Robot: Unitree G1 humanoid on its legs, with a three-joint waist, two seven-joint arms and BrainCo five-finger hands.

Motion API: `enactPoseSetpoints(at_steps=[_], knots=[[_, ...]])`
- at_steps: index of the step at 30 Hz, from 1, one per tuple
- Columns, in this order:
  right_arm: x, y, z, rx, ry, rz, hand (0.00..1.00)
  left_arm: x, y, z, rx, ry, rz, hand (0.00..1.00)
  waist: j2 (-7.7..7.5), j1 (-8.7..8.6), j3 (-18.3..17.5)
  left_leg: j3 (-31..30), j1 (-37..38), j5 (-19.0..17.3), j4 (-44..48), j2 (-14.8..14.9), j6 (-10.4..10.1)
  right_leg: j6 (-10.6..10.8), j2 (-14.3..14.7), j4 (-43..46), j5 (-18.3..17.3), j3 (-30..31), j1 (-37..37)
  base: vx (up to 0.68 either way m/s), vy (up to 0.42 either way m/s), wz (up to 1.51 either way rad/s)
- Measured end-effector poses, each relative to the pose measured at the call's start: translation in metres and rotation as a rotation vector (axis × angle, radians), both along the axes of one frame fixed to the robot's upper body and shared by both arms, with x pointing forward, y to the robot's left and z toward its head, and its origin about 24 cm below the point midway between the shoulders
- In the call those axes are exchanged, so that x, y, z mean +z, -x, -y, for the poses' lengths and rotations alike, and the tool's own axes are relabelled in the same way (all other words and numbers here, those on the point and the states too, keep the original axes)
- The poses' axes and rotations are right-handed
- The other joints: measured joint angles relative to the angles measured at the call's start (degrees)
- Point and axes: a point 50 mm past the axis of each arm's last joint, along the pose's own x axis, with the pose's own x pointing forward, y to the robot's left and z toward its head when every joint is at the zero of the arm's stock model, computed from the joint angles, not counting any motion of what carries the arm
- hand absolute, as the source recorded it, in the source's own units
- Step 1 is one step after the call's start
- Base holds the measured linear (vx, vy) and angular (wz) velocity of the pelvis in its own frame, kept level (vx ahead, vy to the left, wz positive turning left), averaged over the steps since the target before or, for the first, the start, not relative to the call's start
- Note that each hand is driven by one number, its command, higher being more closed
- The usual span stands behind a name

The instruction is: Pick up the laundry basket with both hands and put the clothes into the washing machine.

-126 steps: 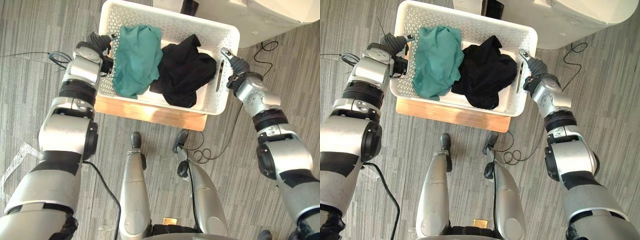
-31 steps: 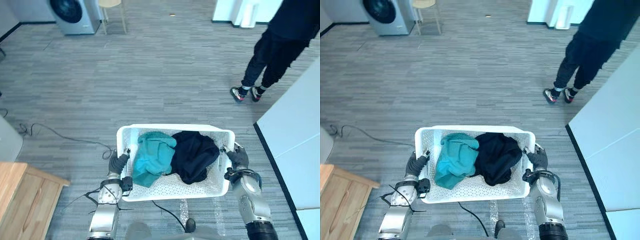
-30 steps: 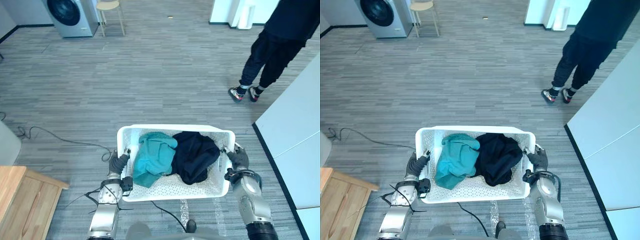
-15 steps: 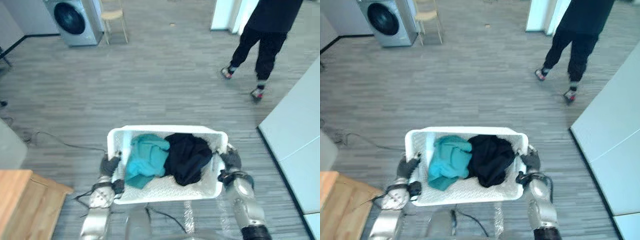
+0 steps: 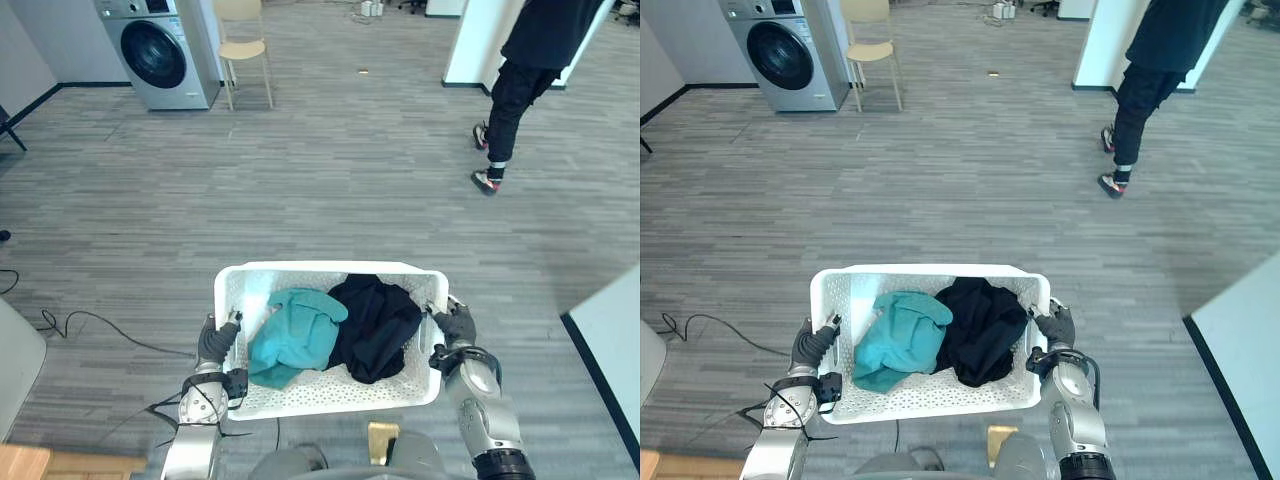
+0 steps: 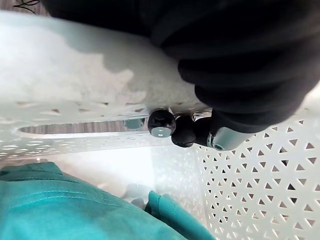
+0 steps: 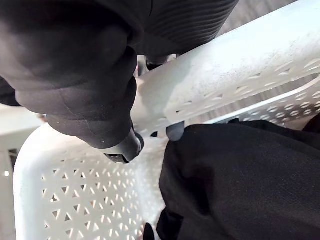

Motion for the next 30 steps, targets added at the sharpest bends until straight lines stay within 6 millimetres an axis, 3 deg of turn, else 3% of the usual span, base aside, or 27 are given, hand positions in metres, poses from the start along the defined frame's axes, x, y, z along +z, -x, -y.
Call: enactPoseSetpoints(at_steps=[1,2,4,5,6,7,8,9,10,11,12,14,15,16,17,18,19,20,22,23,24,25,26,27,28,29,30], knots=[[0.003,0.000,0.002,-0.013,-0.005,0.013,1.00,0.004,-0.005,0.000,-0.016,-0.008,0.015,1.00,0.33,-0.57,0.19,-0.98,2.64,-0.38,-1.93,0.73,-0.81,0.99,1.60,-13.35,0.78,-1.07,-2.31,0.83,0.007,0.77],[0.003,0.000,0.002,-0.019,-0.009,0.015,1.00,0.005,-0.006,0.000,-0.026,-0.010,0.021,1.00,0.35,-0.71,0.23,-1.08,6.18,-0.86,-4.22,1.24,-1.67,2.73,2.83,-30.08,5.23,-1.77,-2.66,0.72,-0.019,0.70],[0.003,0.000,-0.002,-0.016,-0.020,0.017,1.00,0.006,-0.006,-0.003,-0.019,-0.018,0.022,1.00,-1.18,-1.17,-0.38,-1.66,11.31,-1.94,-6.45,0.38,-3.45,4.99,2.93,-45.06,10.77,-0.97,-4.02,0.68,-0.065,0.43],[0.003,0.001,-0.002,-0.016,-0.021,0.014,1.00,0.006,-0.006,-0.003,-0.018,-0.020,0.021,1.00,-1.64,-1.52,-0.62,-2.32,13.47,-2.58,-6.85,0.39,-4.38,4.62,2.90,-45.25,10.97,-0.69,-4.57,1.00,-0.162,0.73],[-0.003,0.008,-0.001,-0.022,-0.025,-0.010,1.00,0.001,-0.003,-0.001,-0.014,-0.011,0.002,1.00,-1.04,-2.41,-1.73,-4.39,16.68,-3.65,-3.72,2.17,-6.22,-2.66,4.20,-40.89,18.54,0.48,-4.30,0.88,-0.166,0.73],[-0.005,0.011,0.002,-0.028,-0.013,-0.020,1.00,-0.001,-0.001,0.003,-0.013,-0.002,-0.007,1.00,0.13,-2.95,-2.70,-4.59,15.41,-3.52,2.90,4.30,-6.42,-3.69,5.55,-37.48,21.35,-0.05,-4.14,0.90,-0.195,0.62],[-0.004,0.011,0.004,-0.025,-0.004,-0.019,1.00,-0.003,0.000,0.007,-0.015,0.005,-0.012,1.00,1.70,-2.80,-2.97,-4.38,13.26,-2.86,9.48,6.28,-6.75,-2.91,6.89,-35.51,20.45,-0.64,-3.86,0.69,-0.165,0.12],[0.001,0.008,0.007,-0.017,0.015,0.000,1.00,-0.003,0.000,0.009,0.001,0.022,-0.010,1.00,5.33,-2.45,-2.65,-2.81,6.49,4.13,25.44,11.38,-5.31,-4.07,10.49,-33.83,16.65,-2.61,-1.69,0.84,-0.197,-0.27],[0.005,0.005,0.004,0.011,0.029,0.015,1.00,-0.005,0.003,0.005,0.032,0.030,-0.014,1.00,6.49,-1.53,-2.26,-0.35,-0.46,21.21,39.18,16.64,-2.53,-5.01,13.78,-35.04,14.22,-2.36,1.88,0.82,-0.188,-0.40],[0.006,0.005,0.002,0.016,0.031,0.018,1.00,-0.006,0.003,0.005,0.033,0.031,-0.017,1.00,6.72,-0.93,-2.28,0.00,-3.73,23.48,45.83,19.28,-1.59,-5.26,14.97,-36.51,13.69,-2.33,4.11,0.81,-0.188,-0.60],[0.005,0.005,0.002,0.004,0.030,0.011,1.00,-0.007,0.003,0.004,0.032,0.028,-0.022,1.00,6.28,0.18,-1.77,1.36,-9.58,20.04,58.09,22.47,0.52,-5.86,17.00,-40.61,13.24,-0.85,10.07,0.79,-0.162,-0.68],[0.007,0.003,0.002,0.001,0.043,0.016,1.00,-0.009,0.005,0.004,0.036,0.036,-0.029,1.00,4.07,2.55,-0.18,3.40,-15.83,13.83,65.22,20.97,2.37,-6.35,15.98,-46.83,12.90,2.85,20.22,0.83,-0.104,-0.72],[0.008,0.002,0.002,0.000,0.044,0.019,1.00,-0.009,0.006,0.004,0.037,0.039,-0.025,1.00,3.78,2.84,0.03,3.87,-17.58,12.16,64.76,19.96,2.01,-6.81,15.38,-48.09,12.54,3.58,22.42,0.71,0.016,-0.62],[0.010,0.000,0.002,0.004,0.045,0.028,1.00,-0.008,0.006,0.004,0.040,0.040,-0.013,1.00,3.30,3.35,0.45,4.94,-21.10,9.14,60.67,17.77,0.46,-6.88,13.86,-49.88,10.53,5.24,26.00,0.69,0.100,-0.73],[0.013,-0.003,0.002,0.008,0.049,0.040,1.00,-0.006,0.004,0.004,0.038,0.041,0.001,1.00,2.94,4.27,0.70,5.96,-23.84,7.37,52.00,15.71,-0.93,-4.32,11.83,-50.50,7.50,6.68,28.28,0.67,0.135,-0.69],[0.014,-0.004,0.003,0.009,0.055,0.042,1.00,-0.006,0.004,0.005,0.039,0.048,0.002,1.00,3.01,4.23,0.92,6.35,-24.87,6.79,46.62,15.26,-1.81,-3.75,11.34,-50.69,6.68,7.04,29.17,0.77,0.251,-0.48],[0.014,-0.005,0.004,0.009,0.063,0.040,1.00,-0.007,0.004,0.007,0.038,0.057,0.002,1.00,3.43,4.03,1.00,8.83,-26.07,6.77,30.12,14.13,-2.61,-2.37,9.50,-51.14,4.09,7.20,31.82,0.64,0.244,-0.16],[0.014,-0.005,0.005,0.008,0.066,0.039,1.00,-0.007,0.004,0.007,0.037,0.059,0.001,1.00,3.43,3.91,1.05,9.80,-26.09,7.32,23.14,13.61,-3.46,-1.83,8.69,-51.33,3.08,6.91,33.00,0.79,0.328,-0.09],[0.015,-0.005,0.009,0.007,0.079,0.040,1.00,-0.007,0.004,0.010,0.032,0.068,0.000,1.00,4.00,4.07,0.86,10.32,-24.92,10.32,4.35,12.41,-7.37,-0.10,7.13,-52.18,0.60,6.74,36.58,0.62,0.282,-0.10],[0.012,-0.005,0.009,0.004,0.079,0.033,1.00,-0.008,0.004,0.012,0.023,0.072,-0.002,1.00,4.17,4.23,0.48,9.57,-24.23,16.70,3.16,11.08,-6.84,0.15,6.12,-50.98,-1.63,7.00,38.98,0.69,0.350,-0.04],[0.009,-0.004,0.008,0.002,0.073,0.019,1.00,-0.009,0.004,0.013,0.021,0.075,-0.011,1.00,3.32,4.04,0.19,8.89,-24.14,17.50,5.18,9.16,-4.99,0.19,4.73,-46.13,-2.23,6.63,38.24,0.87,0.460,0.15],[0.007,-0.002,0.010,-0.011,0.070,0.012,1.00,-0.009,0.004,0.013,0.011,0.066,-0.019,1.00,1.27,3.83,0.45,9.14,-22.16,14.68,6.23,6.28,-0.86,1.36,1.35,-29.09,-1.34,6.65,32.18,0.76,0.391,0.28],[0.007,-0.002,0.009,-0.016,0.075,0.011,1.00,-0.009,0.003,0.014,-0.004,0.057,-0.018,1.00,0.00,3.64,1.13,9.23,-20.50,13.54,6.48,4.42,0.53,3.78,-0.51,-20.35,1.05,7.11,29.33,0.77,0.378,0.52],[0.003,-0.001,0.011,-0.031,0.077,-0.004,1.00,-0.008,0.001,0.014,-0.019,0.041,-0.021,1.00,-2.04,2.37,2.21,9.16,-16.84,10.93,7.59,1.44,2.16,6.64,-2.94,-2.46,6.40,8.63,23.99,0.61,0.267,0.53],[0.000,-0.001,0.010,-0.037,0.070,-0.017,1.00,-0.009,0.001,0.014,-0.022,0.039,-0.030,1.00,-2.38,2.16,2.37,9.13,-14.81,9.82,8.02,0.62,2.90,7.46,-3.71,5.21,7.50,9.13,22.04,0.82,0.324,0.61],[-0.007,0.002,0.009,-0.039,0.067,-0.047,1.00,-0.012,0.002,0.013,-0.018,0.037,-0.054,1.00,-1.70,1.64,2.82,9.03,-8.55,8.38,6.94,-0.08,3.56,6.42,-3.40,15.45,6.95,8.21,18.12,0.62,0.233,0.38],[-0.008,0.002,0.008,-0.038,0.065,-0.049,1.00,-0.012,0.003,0.013,-0.018,0.031,-0.056,1.00,-1.02,1.39,3.14,8.46,-6.00,8.37,5.54,-0.05,3.56,5.87,-2.99,16.48,6.61,6.95,16.93,0.68,0.224,0.37]])
